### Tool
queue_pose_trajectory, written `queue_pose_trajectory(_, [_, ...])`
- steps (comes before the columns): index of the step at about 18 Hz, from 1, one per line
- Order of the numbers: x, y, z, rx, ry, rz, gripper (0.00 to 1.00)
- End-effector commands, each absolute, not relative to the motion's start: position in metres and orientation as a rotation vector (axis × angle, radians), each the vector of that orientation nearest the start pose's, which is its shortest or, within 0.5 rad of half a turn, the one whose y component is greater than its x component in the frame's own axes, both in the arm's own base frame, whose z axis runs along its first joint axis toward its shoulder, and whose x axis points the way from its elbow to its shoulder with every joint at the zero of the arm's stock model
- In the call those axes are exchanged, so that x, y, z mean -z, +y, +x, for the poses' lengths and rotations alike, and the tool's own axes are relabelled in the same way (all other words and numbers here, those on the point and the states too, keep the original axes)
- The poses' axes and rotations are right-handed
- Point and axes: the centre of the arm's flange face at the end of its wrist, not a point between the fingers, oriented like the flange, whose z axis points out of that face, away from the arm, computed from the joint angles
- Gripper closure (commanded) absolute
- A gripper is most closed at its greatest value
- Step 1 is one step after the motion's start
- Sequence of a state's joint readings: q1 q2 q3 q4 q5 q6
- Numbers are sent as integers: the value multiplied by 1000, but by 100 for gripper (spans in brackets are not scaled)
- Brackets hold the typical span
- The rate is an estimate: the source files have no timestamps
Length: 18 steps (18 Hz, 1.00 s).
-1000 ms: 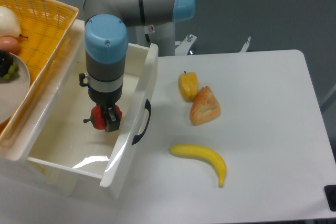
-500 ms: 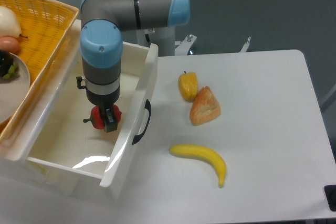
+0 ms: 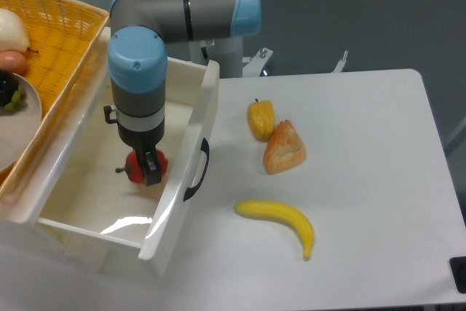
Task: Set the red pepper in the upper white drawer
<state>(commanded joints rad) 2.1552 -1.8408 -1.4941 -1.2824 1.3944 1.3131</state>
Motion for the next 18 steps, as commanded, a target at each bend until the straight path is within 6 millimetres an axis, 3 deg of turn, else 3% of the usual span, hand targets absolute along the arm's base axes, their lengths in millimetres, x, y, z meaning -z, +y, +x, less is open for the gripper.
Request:
queue_pose_trajectory(7, [-417,590,-217,35,1013,-2714,4])
queue_pose_trajectory(12, [-480,563,-269,40,726,-2522,1])
queue_pose_trajectory(18, [-510,543,-300,64,470,-2492,0])
